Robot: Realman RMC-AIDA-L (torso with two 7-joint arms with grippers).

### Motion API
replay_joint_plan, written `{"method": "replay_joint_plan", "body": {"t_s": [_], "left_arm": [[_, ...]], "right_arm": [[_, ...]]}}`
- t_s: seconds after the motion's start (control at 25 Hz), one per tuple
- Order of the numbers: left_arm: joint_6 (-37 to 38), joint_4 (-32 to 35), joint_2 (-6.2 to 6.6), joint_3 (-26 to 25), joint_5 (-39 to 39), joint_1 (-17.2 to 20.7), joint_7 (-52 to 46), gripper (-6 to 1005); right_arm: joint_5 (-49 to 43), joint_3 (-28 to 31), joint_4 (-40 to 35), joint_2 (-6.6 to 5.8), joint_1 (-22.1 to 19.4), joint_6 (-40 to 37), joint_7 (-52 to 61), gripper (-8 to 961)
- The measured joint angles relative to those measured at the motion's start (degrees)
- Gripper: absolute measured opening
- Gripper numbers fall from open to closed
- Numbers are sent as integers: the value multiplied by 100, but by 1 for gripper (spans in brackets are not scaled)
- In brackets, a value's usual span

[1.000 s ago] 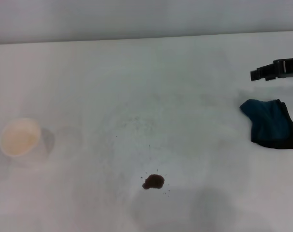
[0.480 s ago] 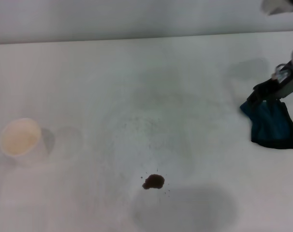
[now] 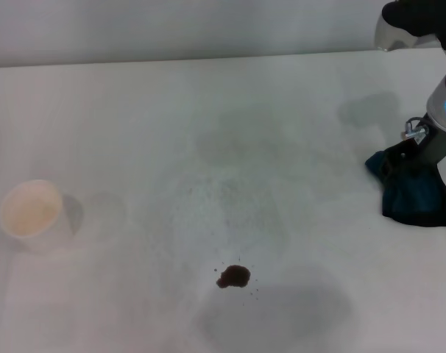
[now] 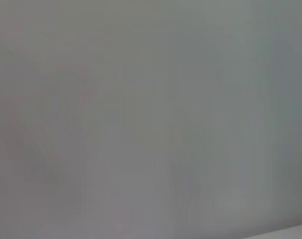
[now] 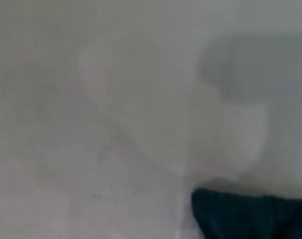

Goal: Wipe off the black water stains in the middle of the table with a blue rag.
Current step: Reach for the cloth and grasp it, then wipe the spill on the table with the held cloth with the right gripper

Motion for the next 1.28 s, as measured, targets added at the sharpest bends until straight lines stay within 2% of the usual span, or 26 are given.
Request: {"method": "replay_joint_plan", "body": {"t_s": [0.2,0.6,0.92,1.12,1.28], "left_arm": [[0,-2,0,0,0,-20,0,834],[1,-1,0,0,1,-58,0,835],[-123,3,-9,0,1,-118,0,834],[-133,-1,-9,0,1,-160,5,835],[-145,-2,-9,0,-24,-198,60,835]], "right_arm": [[-338,9,276,-1,47,-139,41,483],[-437,-26,737,-3,140,-436,14,466],[-441,-95,798,13,157,-469,-50,309],[-305,-151,772,33,156,-416,-121,98],[196,-529,611,53,125,-401,-137,95]]}}
